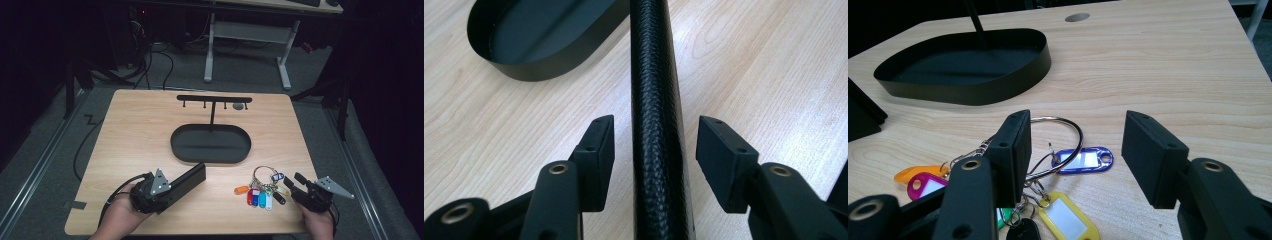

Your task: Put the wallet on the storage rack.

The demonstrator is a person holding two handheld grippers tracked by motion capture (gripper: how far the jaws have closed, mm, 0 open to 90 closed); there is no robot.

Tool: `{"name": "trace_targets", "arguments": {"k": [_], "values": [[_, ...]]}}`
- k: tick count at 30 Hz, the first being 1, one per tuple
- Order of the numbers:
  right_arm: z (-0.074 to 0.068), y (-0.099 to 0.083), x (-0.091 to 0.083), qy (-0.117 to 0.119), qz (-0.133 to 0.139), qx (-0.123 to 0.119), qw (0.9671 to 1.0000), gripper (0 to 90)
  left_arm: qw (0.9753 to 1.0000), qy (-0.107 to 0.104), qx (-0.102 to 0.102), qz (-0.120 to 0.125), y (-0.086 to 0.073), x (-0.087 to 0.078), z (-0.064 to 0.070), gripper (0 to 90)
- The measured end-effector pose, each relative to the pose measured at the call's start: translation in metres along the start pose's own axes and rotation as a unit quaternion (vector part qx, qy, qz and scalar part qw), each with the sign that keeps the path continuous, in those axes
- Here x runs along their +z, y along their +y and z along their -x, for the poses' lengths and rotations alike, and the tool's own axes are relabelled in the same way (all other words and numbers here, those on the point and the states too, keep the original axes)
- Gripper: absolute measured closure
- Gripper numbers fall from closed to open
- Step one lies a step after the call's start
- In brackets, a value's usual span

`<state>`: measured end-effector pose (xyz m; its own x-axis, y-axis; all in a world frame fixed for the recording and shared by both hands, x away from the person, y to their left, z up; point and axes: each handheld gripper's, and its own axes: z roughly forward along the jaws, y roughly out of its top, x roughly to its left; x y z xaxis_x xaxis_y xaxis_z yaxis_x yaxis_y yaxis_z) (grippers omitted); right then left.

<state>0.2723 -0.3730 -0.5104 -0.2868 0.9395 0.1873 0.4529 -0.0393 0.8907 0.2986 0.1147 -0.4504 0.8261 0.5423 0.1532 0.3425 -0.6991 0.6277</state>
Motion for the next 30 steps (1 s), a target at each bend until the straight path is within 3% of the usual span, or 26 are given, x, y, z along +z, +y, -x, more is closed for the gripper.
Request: {"name": "trace_targets", "arguments": {"k": [6,9,15,17,18,23,28,29,30], "values": [[0.000,0.000,0.000,0.000,0.000,0.000,1.0000,46.1,0.9993,-0.007,-0.004,-0.037,0.008,0.005,-0.005,50.3],[0.001,-0.001,0.001,0.001,-0.002,0.001,1.0000,46.1,0.9971,-0.025,-0.020,-0.069,0.012,0.009,-0.010,50.2],[0.002,-0.001,0.001,0.001,-0.002,0.002,1.0000,46.1,0.9945,-0.026,-0.004,-0.101,0.021,0.009,-0.011,50.6],[0.002,-0.001,0.001,0.002,-0.002,0.002,1.0000,46.1,0.9922,-0.033,0.002,-0.120,0.027,0.009,-0.012,50.9],[0.002,-0.001,0.001,0.002,-0.002,0.002,1.0000,46.1,0.9922,-0.033,0.002,-0.120,0.027,0.009,-0.012,52.3],[0.002,-0.001,0.001,0.003,-0.001,0.002,1.0000,46.2,0.9856,-0.056,-0.002,-0.160,0.037,0.010,-0.018,55.7],[0.002,-0.001,0.001,0.004,-0.001,0.001,1.0000,46.2,0.9826,-0.067,0.001,-0.173,0.042,0.013,-0.019,59.4],[0.002,-0.001,0.001,0.004,-0.001,0.001,1.0000,46.1,0.9810,-0.069,0.011,-0.181,0.044,0.014,-0.019,60.2],[0.002,-0.001,0.001,0.004,-0.001,0.001,1.0000,46.1,0.9810,-0.069,0.011,-0.181,0.044,0.014,-0.019,61.8]]}}
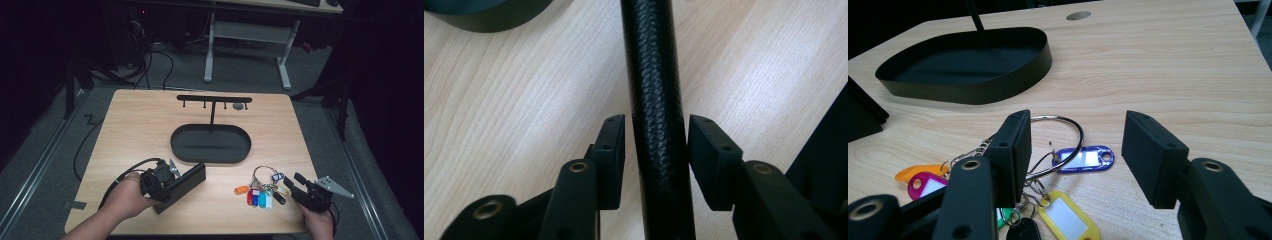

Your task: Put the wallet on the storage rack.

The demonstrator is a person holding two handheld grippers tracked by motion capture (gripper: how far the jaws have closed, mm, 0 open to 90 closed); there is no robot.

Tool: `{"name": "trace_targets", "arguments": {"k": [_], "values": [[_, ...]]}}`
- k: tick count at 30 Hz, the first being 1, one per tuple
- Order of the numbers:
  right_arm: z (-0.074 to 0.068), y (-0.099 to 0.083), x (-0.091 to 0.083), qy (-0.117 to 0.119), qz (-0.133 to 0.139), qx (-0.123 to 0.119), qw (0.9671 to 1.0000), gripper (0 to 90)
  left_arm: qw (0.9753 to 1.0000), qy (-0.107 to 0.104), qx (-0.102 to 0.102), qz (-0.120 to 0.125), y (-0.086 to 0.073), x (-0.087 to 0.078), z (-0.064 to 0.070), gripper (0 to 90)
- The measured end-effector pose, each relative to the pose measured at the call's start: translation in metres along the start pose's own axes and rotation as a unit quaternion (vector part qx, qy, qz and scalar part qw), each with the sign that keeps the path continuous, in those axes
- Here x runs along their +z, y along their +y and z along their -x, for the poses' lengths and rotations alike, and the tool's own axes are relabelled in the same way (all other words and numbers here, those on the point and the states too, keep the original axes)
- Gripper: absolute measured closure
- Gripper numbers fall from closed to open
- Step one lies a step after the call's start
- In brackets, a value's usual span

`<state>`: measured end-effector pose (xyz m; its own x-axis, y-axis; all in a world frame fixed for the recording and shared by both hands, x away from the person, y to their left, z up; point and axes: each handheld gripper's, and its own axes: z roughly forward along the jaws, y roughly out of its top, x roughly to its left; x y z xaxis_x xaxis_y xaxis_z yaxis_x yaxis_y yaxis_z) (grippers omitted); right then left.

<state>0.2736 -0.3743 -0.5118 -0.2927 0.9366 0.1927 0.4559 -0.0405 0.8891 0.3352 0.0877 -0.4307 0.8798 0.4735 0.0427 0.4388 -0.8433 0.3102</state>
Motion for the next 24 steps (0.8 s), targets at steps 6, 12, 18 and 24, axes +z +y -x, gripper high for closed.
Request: {"name": "trace_targets", "arguments": {"k": [6,12,18,24], "values": [[0.000,0.000,0.000,0.000,-0.002,0.002,1.0000,46.2,0.9999,-0.004,0.006,-0.015,0.004,0.000,-0.001,71.0],[0.000,0.000,0.000,0.001,-0.002,0.001,1.0000,46.2,0.9991,0.016,0.039,-0.010,0.003,-0.001,0.005,74.3],[0.000,0.000,0.000,0.000,-0.002,0.000,1.0000,46.1,0.9981,0.029,0.055,-0.006,0.003,-0.005,0.006,74.8],[0.000,0.000,0.000,0.000,-0.001,0.001,1.0000,46.2,0.9976,0.038,0.057,0.007,0.006,-0.014,0.004,74.8]]}}
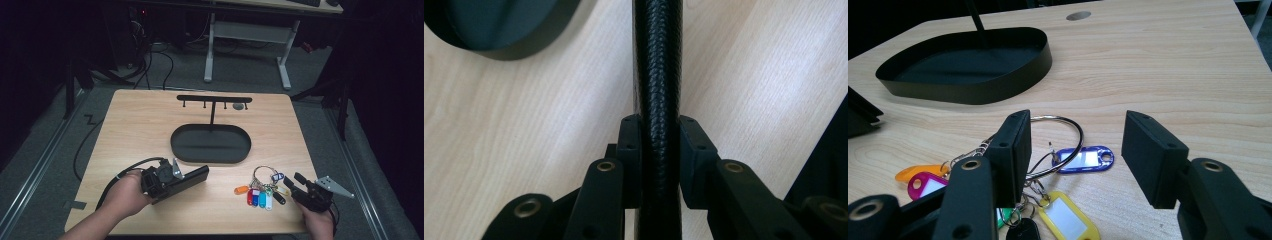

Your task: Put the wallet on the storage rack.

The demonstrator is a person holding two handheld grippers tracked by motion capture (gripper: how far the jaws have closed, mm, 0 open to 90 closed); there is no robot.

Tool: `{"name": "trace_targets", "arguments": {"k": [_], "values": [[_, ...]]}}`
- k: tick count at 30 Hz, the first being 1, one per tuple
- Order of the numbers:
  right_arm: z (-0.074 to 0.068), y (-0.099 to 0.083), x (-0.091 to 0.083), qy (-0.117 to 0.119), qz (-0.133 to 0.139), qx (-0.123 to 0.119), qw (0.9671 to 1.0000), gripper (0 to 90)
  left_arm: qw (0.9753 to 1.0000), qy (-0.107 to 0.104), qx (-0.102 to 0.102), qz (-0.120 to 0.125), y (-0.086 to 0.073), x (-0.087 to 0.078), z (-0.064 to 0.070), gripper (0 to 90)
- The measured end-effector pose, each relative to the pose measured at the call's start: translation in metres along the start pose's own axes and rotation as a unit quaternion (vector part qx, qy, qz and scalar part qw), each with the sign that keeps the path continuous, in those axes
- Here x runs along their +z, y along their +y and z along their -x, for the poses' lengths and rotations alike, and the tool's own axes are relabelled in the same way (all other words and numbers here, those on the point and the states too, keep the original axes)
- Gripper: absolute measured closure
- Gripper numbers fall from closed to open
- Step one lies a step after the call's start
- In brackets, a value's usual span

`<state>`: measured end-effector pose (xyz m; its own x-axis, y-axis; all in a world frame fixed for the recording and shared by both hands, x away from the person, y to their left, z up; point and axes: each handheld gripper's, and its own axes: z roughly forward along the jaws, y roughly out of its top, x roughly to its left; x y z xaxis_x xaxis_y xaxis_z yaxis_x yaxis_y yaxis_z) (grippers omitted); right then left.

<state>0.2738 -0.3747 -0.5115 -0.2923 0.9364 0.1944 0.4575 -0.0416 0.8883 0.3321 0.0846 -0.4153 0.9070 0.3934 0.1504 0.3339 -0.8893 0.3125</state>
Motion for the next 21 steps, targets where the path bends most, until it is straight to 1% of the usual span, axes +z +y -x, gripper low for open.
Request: {"name": "trace_targets", "arguments": {"k": [3,4,6,8,10,11,12,14,15,18,19,20,21], "values": [[0.001,0.000,0.001,0.000,0.001,0.002,1.0000,46.2,0.9998,0.009,0.001,0.015,0.004,-0.008,-0.003,74.8],[0.001,0.000,0.001,0.000,0.001,0.002,1.0000,46.2,0.9998,0.009,0.001,0.015,0.004,-0.008,-0.003,74.8],[0.001,-0.001,0.002,0.000,-0.001,0.003,1.0000,46.2,0.9997,0.009,0.003,0.023,0.005,-0.011,-0.005,74.8],[0.002,-0.003,0.000,-0.003,-0.006,0.006,1.0000,46.3,0.9994,0.012,0.010,0.031,0.007,-0.014,-0.008,74.8],[0.003,-0.003,-0.002,-0.006,-0.004,0.010,0.9999,46.3,0.9991,0.016,0.013,0.037,0.009,-0.015,-0.010,74.8],[0.003,-0.003,-0.002,-0.006,-0.004,0.010,0.9999,46.3,0.9991,0.016,0.013,0.037,0.009,-0.015,-0.010,74.8],[0.004,-0.004,-0.003,-0.007,-0.001,0.007,0.9999,46.4,0.9988,0.019,0.014,0.043,0.010,-0.016,-0.011,74.8],[0.005,-0.005,-0.006,-0.009,0.004,0.006,0.9999,46.5,0.9984,0.022,0.020,0.048,0.013,-0.018,-0.012,74.8],[0.005,-0.005,-0.008,-0.009,0.005,0.006,0.9999,46.3,0.9978,0.027,0.026,0.056,0.016,-0.020,-0.011,74.9],[0.005,-0.007,-0.011,-0.010,0.003,0.010,0.9999,46.0,0.9966,0.040,0.034,0.064,0.023,-0.022,-0.010,74.8],[0.005,-0.008,-0.013,-0.011,0.003,0.009,0.9999,46.1,0.9966,0.040,0.034,0.064,0.023,-0.022,-0.010,74.8],[0.005,-0.008,-0.013,-0.011,0.003,0.009,0.9999,46.1,0.9959,0.045,0.039,0.069,0.025,-0.022,-0.009,74.8],[0.006,-0.010,-0.015,-0.012,0.002,0.009,0.9999,46.1,0.9939,0.057,0.056,0.077,0.029,-0.022,-0.007,74.9]]}}
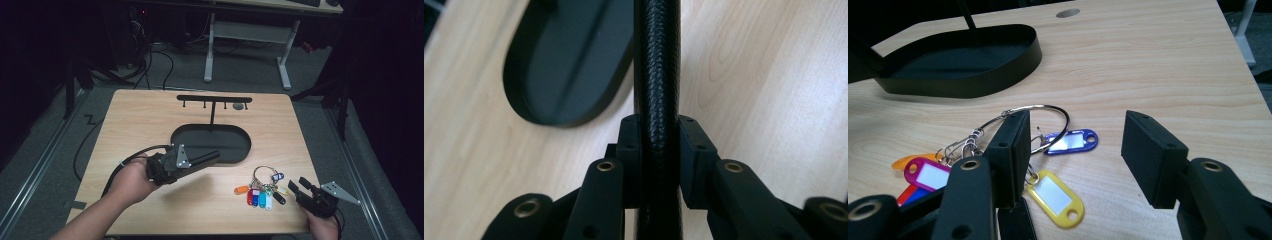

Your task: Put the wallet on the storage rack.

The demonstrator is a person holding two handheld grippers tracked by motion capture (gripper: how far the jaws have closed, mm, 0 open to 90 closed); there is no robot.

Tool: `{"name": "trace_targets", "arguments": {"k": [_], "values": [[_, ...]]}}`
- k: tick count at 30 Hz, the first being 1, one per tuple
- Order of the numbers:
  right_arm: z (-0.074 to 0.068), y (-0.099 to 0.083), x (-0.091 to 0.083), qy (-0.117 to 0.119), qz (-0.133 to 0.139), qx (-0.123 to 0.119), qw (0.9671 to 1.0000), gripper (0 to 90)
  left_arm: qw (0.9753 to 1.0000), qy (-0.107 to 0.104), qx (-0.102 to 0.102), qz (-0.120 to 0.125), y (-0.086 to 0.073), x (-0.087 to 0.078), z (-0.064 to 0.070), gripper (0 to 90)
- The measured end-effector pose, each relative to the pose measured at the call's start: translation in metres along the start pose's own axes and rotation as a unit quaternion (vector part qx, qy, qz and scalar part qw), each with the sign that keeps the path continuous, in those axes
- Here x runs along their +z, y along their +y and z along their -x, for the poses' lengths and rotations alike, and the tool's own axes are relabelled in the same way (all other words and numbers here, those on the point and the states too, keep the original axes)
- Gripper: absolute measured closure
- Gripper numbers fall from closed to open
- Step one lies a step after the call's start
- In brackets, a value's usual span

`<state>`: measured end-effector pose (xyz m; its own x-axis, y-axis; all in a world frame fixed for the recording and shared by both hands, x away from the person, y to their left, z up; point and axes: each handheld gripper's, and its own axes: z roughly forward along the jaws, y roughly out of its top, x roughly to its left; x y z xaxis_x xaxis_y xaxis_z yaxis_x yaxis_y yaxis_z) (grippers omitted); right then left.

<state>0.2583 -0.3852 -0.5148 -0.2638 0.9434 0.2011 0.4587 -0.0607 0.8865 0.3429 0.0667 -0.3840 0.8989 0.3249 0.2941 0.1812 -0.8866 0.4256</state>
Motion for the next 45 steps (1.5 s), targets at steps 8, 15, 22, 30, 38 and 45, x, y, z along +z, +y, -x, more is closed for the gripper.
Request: {"name": "trace_targets", "arguments": {"k": [8,15,22,30,38,45], "values": [[0.006,-0.004,-0.010,-0.010,0.001,0.007,0.9999,46.3,0.9978,0.039,0.046,0.025,0.021,0.009,0.000,74.9],[0.006,-0.005,-0.016,-0.014,0.003,0.006,0.9999,46.4,0.9941,0.071,0.073,0.036,0.032,0.025,-0.002,74.8],[0.005,-0.005,-0.013,-0.013,0.000,0.004,0.9999,46.5,0.9849,0.118,0.117,0.047,0.045,0.046,-0.005,74.9],[0.006,-0.006,-0.013,-0.011,0.001,0.007,0.9999,46.6,0.9790,0.140,0.142,0.043,0.059,0.066,-0.016,74.9],[0.007,-0.005,-0.014,-0.007,0.003,0.009,0.9999,46.7,0.9720,0.164,0.164,0.037,0.065,0.084,-0.031,74.9],[0.006,-0.005,-0.012,-0.004,0.003,0.008,1.0000,46.8,0.9689,0.170,0.177,0.035,0.069,0.101,-0.040,75.0]]}}
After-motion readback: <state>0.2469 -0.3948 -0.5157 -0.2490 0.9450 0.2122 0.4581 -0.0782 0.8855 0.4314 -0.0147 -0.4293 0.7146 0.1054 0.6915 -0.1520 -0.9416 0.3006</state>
